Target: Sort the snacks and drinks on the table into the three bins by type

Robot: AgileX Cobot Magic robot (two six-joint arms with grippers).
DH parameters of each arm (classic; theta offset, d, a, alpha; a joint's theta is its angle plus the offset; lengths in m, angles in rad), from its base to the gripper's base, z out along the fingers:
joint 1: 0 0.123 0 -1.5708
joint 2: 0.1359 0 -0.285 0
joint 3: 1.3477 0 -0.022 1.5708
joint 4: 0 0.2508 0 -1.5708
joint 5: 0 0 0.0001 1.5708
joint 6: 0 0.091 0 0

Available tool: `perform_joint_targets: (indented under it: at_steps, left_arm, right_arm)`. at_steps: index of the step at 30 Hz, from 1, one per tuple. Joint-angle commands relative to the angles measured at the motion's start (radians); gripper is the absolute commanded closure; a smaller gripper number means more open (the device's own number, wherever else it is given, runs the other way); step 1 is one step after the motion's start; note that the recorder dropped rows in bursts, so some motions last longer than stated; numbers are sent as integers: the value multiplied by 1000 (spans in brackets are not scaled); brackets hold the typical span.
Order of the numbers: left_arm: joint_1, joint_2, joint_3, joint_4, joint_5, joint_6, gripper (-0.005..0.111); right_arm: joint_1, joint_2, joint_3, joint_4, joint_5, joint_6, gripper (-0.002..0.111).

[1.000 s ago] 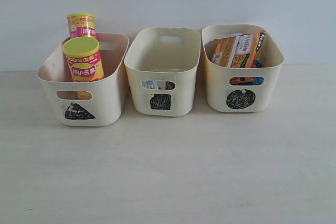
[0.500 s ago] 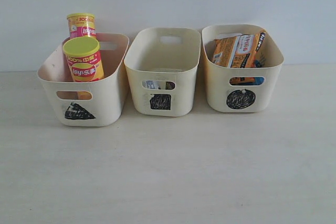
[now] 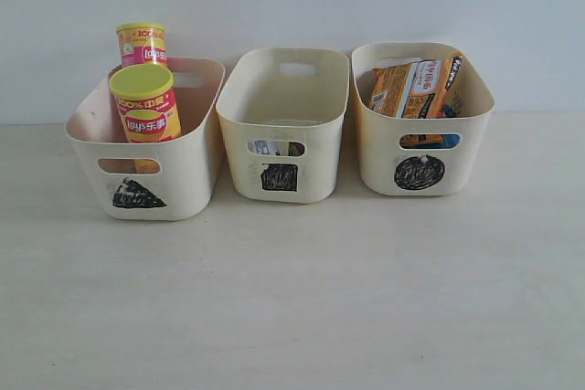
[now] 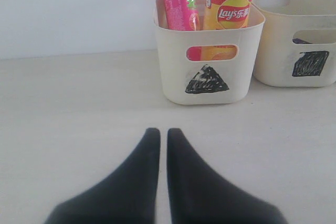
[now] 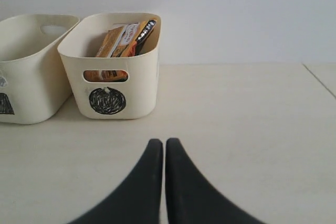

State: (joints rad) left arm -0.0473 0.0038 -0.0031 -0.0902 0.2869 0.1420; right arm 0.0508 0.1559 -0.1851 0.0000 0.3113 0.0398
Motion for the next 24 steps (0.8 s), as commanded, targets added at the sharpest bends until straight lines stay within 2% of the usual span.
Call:
perform_joint_targets:
  at_steps: [1,7,13,24]
  left_arm:
    - [3,-4,3,0,-3,-7,102]
    - [3,-4,3,0,-3,-7,102]
    - [3,-4,3,0,-3,-7,102]
    - [3,-4,3,0,-3,-7,102]
  right_arm:
    - [-1,-93,95,-9,-36,66,108]
    - [-1,-156,185,-9,-36,81,108]
    - [2,-156,185,-9,15,-15,108]
    - [2,-156,185,-7,43,-51,108]
